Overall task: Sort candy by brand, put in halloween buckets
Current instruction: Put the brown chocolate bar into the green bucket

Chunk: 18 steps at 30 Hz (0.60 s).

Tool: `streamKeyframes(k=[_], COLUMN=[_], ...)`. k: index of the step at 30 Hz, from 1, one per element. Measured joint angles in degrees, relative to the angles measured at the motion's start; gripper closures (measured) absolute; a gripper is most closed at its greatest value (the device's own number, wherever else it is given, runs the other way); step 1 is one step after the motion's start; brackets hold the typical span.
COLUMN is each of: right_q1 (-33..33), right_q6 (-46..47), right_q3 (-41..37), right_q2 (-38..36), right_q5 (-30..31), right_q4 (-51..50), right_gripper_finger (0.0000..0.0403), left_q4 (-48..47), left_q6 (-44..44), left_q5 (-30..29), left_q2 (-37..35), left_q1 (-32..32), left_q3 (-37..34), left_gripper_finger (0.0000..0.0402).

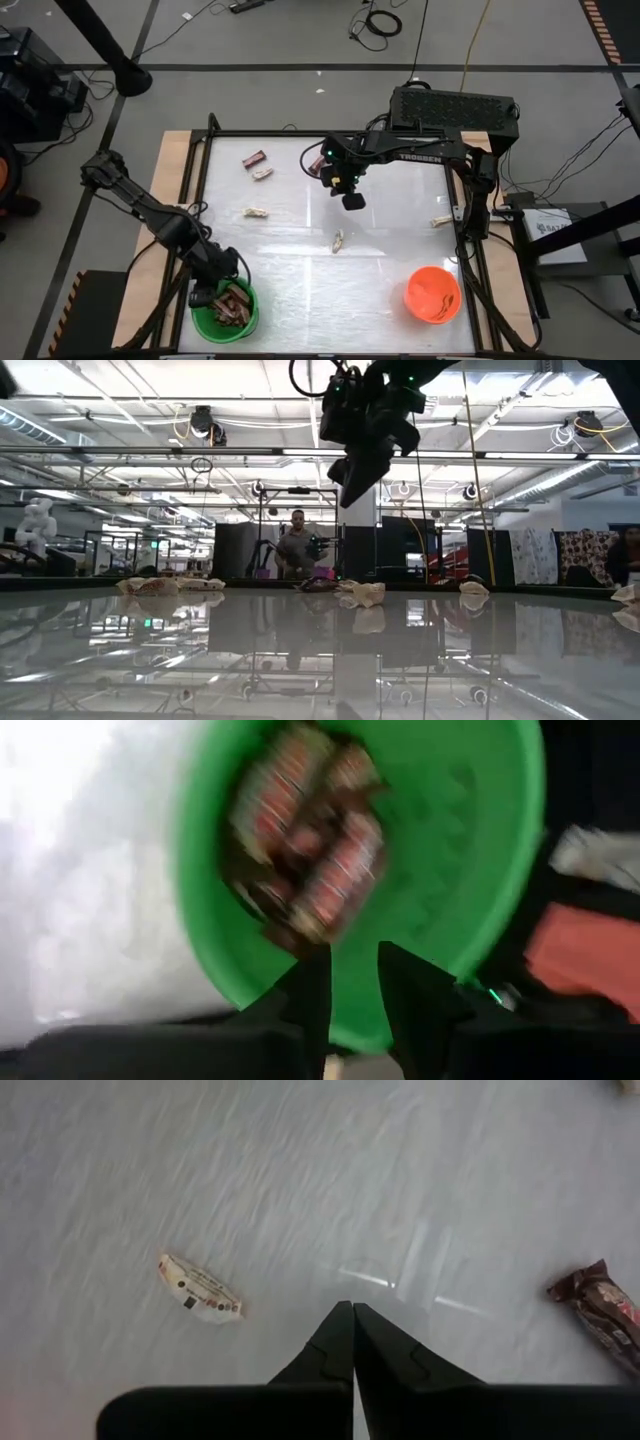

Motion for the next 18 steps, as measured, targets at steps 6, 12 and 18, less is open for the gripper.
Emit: streamKeyframes(k=[6,12,18], right_q1=[0.00,0.20,0.26], right_q6=[3.60,19.16,31.37], right_q3=[0.01,0.01,0.01], right_q2=[-0.02,-0.02,-0.02], right_q5=[0.01,0.01,0.01], right_q4=[0.71,0.77,0.75], right_gripper_finger=[0.0403,0.0403,0.0403], left_q4=[0.78,-3.21,-5.86], left_q6=[4.12,14.41,27.31], left_q5=[11.34,1.97,-14.83], left_q2=[-0.46,-3.39,-5.47], left_q1=[2.40,7.23,20.93], left_q3=[0.02,0.09,0.11], left_gripper_finger=[0.0303,0.0302,0.0302])
